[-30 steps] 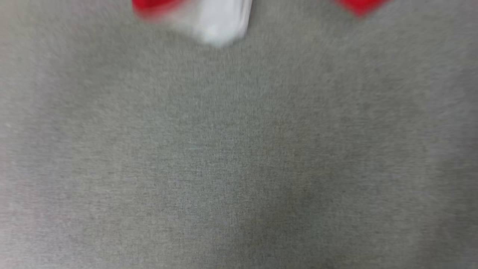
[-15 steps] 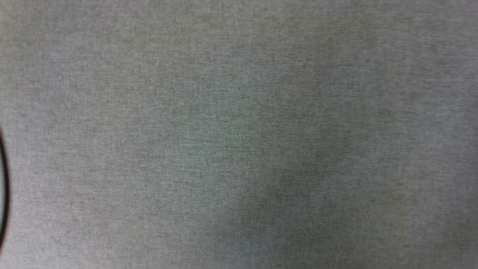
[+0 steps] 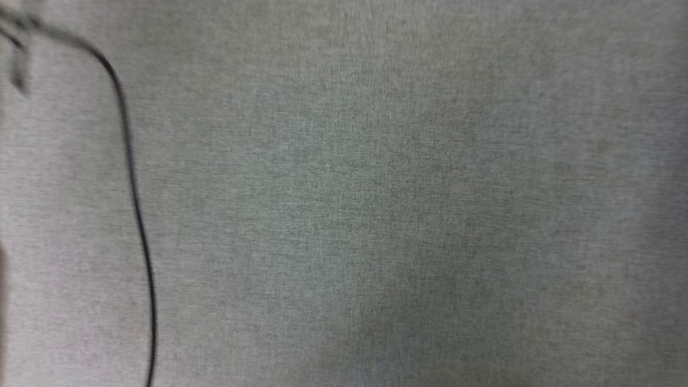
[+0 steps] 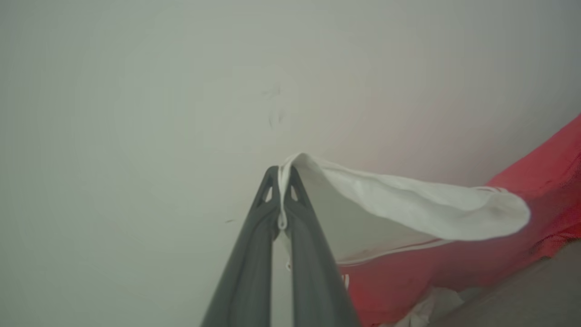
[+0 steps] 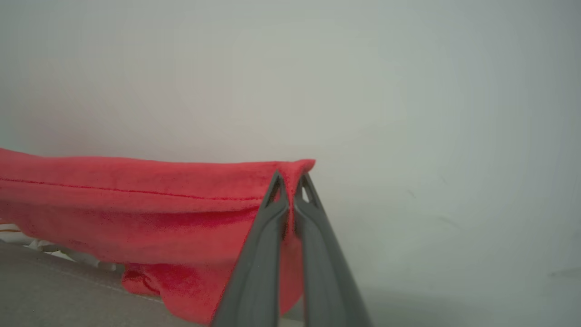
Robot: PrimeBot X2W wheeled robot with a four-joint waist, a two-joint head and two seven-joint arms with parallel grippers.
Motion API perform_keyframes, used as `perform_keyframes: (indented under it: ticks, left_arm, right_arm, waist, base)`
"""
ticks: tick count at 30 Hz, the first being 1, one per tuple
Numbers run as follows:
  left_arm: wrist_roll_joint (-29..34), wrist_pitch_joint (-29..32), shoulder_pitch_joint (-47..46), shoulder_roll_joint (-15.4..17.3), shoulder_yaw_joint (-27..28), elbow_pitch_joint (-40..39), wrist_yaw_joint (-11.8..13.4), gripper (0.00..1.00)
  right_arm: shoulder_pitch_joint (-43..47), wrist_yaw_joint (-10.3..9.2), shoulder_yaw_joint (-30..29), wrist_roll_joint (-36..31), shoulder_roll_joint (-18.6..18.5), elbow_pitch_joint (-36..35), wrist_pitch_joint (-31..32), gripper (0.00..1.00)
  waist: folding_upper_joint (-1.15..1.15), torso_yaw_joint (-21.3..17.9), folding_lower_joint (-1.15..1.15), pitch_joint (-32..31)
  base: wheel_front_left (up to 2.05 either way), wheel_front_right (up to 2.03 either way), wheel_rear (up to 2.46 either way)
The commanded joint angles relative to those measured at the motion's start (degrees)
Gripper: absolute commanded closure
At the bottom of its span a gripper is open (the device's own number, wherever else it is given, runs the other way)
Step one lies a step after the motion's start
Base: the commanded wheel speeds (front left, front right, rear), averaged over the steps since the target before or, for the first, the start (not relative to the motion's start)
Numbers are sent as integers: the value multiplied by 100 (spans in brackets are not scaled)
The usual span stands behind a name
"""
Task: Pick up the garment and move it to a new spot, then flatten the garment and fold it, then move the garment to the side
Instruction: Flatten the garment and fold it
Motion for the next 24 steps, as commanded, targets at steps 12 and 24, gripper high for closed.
perform_keyframes:
  ticks: [12, 24]
  left_arm:
    - [-148, -26, 3443, -298, 113, -835, 108, 100]
    - [-546, 110, 5439, -36, 63, -701, 217, 100]
  right_arm:
    - [2436, -11, 445, 823, 59, 360, -317, 100]
    - [4028, -11, 1026, 1913, -237, 608, -93, 100]
  waist:
    - [0, 10, -1, -1472]
    - [0, 126, -1, -2434]
  base:
    - [0, 0, 0]
    - [0, 0, 0]
